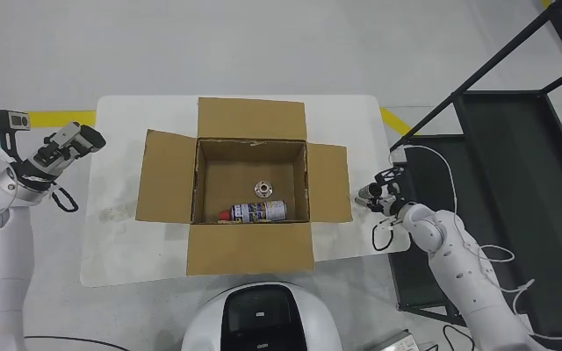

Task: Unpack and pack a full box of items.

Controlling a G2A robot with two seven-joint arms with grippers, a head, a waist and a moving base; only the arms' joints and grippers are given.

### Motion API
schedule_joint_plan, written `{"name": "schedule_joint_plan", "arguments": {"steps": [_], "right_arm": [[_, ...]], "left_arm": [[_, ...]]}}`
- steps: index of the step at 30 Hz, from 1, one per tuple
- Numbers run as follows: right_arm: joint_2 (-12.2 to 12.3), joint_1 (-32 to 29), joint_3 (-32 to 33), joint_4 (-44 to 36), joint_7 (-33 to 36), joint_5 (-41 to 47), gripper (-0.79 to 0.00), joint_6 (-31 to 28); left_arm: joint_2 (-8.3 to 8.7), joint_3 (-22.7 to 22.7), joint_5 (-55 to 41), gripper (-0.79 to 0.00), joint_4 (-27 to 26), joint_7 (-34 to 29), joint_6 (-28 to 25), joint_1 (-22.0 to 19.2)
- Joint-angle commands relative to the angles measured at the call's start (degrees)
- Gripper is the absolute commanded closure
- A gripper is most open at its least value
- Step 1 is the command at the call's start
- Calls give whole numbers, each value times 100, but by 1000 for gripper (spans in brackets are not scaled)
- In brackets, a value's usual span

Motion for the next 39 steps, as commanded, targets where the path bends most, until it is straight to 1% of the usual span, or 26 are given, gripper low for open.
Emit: {"name": "schedule_joint_plan", "arguments": {"steps": [1, 2, 3, 5, 14, 21, 25, 30, 32, 36, 39], "right_arm": [[-20, 96, -63, 99, -29, 10, -542, 39], [-29, 136, -95, 142, -45, 0, -336, 48], [-38, 176, -123, 190, -50, -6, -191, 63], [-55, 249, -173, 284, -56, 0, 0, 105], [-100, 427, -313, 414, -7, -60, 0, 172], [-73, 301, -255, -91, -22, -202, 0, -21], [-22, 107, -43, -748, 41, -425, 0, 86], [65, -249, 412, -1930, 237, -756, 0, 216], [100, -368, 578, -2390, 407, -1014, 0, 235], [127, -471, 760, -3145, 481, -1053, 0, 65], [120, -387, 667, -3539, 444, -841, 0, -214]], "left_arm": [[0, 0, 0, -785, 0, 0, 0, 0], [0, 0, 0, -785, 0, 0, 0, 0], [0, 0, 0, -785, 0, 0, 0, 0], [0, 0, 0, -785, 0, 0, 0, 0], [0, 0, 0, -785, 0, 0, 0, 0], [0, 0, 0, -785, 0, 0, 0, 0], [0, 0, 0, -785, 0, 0, 0, 0], [0, 0, 0, -785, 0, 0, 0, 0], [0, 0, 0, -785, 0, 0, 0, 0], [0, 0, 0, -785, 0, 0, 0, 0], [0, 0, 0, -785, 0, 0, 0, 0]]}}
